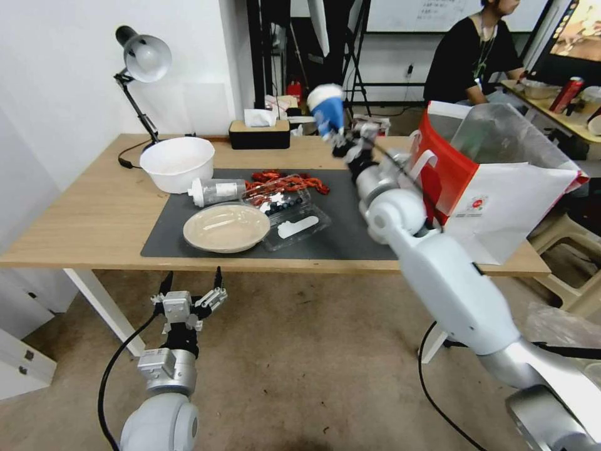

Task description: Pick up the trash from the table and place it into the takeout bag.

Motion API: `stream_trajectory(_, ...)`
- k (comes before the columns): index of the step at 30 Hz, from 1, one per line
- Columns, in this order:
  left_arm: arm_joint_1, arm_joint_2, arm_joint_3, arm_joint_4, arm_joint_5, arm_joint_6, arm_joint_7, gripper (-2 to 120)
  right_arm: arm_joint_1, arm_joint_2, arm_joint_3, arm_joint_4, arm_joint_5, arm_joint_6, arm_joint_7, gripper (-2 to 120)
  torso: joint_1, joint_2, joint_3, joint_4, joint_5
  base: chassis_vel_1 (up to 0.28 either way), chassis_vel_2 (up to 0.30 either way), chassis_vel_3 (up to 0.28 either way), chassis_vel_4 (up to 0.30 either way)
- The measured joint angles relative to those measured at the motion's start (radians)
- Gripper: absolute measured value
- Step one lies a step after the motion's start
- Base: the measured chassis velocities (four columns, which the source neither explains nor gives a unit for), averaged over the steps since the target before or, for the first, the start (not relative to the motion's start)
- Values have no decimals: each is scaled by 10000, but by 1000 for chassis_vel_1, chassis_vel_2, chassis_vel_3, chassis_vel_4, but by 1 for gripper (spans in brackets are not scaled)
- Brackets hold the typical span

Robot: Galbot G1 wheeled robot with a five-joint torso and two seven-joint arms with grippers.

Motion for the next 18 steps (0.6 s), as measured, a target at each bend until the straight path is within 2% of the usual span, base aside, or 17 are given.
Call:
stream_trajectory(2, 2, -23, 27, 11, 47, -17, 0, 100, -64, -312, 558, 881, -465, -1043, 814, 3, 0, 0, 0, 0, 2, 0, 0, 0, 0)
stream_trajectory(4, 4, -27, 30, 13, 56, -19, 0, 100, -87, -375, 670, 1057, -516, -1260, 973, 3, 0, 0, 0, 0, 2, 0, 0, 0, 0)
stream_trajectory(5, 4, -39, 67, 20, 87, -22, 1, 100, -253, -627, 1203, 1670, -657, -2124, 1524, 3, 0, 0, 0, -2, -1, 0, 0, 0, 0)
stream_trajectory(6, 9, -43, 84, 23, 106, -23, 2, 100, -405, -777, 1514, 1911, -827, -2436, 1667, 3, 0, 0, 0, 0, 2, 0, 0, 0, 0)
stream_trajectory(14, 14, -41, 199, 78, 211, -41, 17, 100, -1530, -1628, 2682, 2528, -2198, -3212, 1745, 3, 0, 1, 0, -3, 2, 0, 0, 0, 0)
stream_trajectory(18, 8, -43, 260, 99, 245, -41, 27, 100, -1973, -1748, 3036, 2666, -2324, -3398, 1746, 3, 1, 0, 1, 1, 0, 0, 0, 0, 0)
